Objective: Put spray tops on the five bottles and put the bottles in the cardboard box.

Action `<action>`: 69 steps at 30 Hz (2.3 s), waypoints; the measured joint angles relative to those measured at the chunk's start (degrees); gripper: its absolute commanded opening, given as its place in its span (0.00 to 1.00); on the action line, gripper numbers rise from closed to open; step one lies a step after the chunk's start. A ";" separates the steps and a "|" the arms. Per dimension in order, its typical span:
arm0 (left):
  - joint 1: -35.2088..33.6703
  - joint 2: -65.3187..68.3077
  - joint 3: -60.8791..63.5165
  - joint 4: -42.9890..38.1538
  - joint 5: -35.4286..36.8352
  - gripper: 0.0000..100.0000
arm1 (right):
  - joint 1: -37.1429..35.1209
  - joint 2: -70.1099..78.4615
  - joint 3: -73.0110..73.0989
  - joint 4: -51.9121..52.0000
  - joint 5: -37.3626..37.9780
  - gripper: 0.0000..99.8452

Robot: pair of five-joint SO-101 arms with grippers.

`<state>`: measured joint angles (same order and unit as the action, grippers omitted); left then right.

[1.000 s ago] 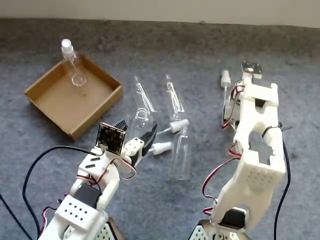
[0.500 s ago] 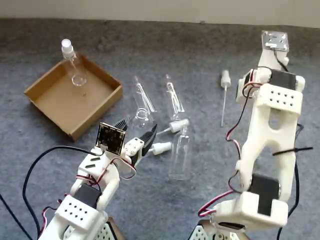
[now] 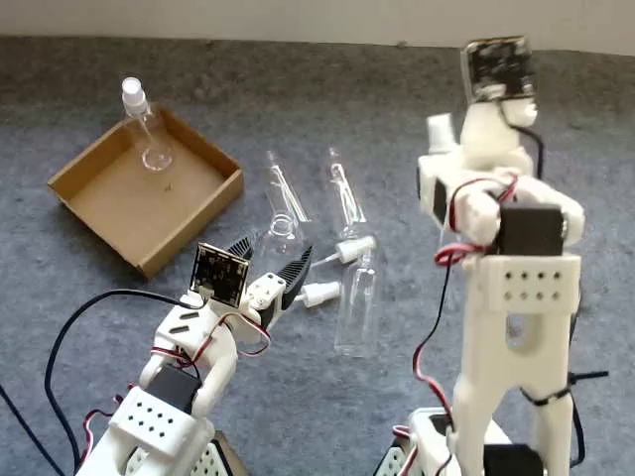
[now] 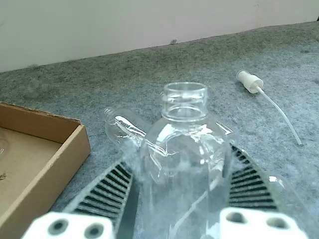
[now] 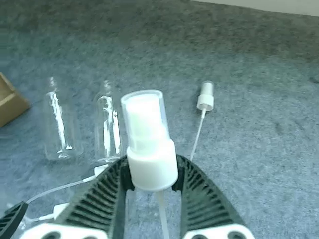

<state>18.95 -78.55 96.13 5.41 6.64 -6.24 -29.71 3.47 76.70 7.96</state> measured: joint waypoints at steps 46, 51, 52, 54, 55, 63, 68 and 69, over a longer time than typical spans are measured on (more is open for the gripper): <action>14.51 0.00 0.00 1.32 0.00 0.07 | -15.38 -37.63 24.79 -29.45 -28.57 0.01; 14.51 0.00 0.00 1.32 0.00 0.07 | -15.38 -38.15 17.67 -24.18 -31.47 0.01; 14.51 0.00 0.00 1.32 0.00 0.07 | -15.38 -38.15 16.62 -24.09 -31.47 0.01; 14.51 0.00 0.00 0.88 0.00 0.07 | -15.30 -38.24 16.00 -24.00 -31.47 0.01; 14.51 0.00 0.00 -0.09 0.00 0.07 | -15.30 -38.33 16.00 -24.00 -31.47 0.01; 19.78 0.00 0.00 -9.41 0.00 0.07 | -15.38 -38.33 16.00 -23.74 -31.65 0.01; 23.65 0.00 0.00 -11.16 0.00 0.07 | -15.21 -38.33 16.00 -22.77 -31.65 0.01; 23.74 0.00 0.00 -11.43 0.00 0.07 | -15.21 -38.33 16.00 -21.89 -31.65 0.01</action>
<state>42.68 -78.55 96.13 -6.02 6.64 -21.45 -68.04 19.47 54.81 -23.69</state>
